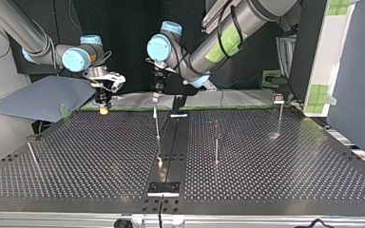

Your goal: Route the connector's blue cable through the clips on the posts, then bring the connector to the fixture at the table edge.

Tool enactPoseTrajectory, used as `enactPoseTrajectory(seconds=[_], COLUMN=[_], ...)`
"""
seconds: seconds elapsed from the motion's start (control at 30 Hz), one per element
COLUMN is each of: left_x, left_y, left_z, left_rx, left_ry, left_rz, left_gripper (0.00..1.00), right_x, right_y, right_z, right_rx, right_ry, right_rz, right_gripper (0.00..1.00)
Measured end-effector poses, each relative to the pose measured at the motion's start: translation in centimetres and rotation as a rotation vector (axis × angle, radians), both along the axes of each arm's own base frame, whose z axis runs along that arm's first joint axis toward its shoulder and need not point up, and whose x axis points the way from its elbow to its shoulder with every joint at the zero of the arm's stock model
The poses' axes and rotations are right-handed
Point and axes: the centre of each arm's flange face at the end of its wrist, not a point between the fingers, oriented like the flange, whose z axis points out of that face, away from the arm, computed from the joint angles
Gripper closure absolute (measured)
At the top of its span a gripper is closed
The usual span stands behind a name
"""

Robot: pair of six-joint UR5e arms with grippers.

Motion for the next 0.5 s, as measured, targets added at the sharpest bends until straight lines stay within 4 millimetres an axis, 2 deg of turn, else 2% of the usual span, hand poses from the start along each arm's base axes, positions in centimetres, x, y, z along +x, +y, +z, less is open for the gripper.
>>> enactPoseTrajectory(seconds=[0.5], left_x=[-1.6], left_y=[-0.9], left_z=[0.5], left_rx=[0.005], left_ry=[-0.007], left_rz=[0.008], left_gripper=[0.02], right_x=[-0.1], right_y=[-0.1], right_z=[0.0], right_rx=[0.000], right_ry=[-0.002], right_rz=[-0.003], right_gripper=[1.00])
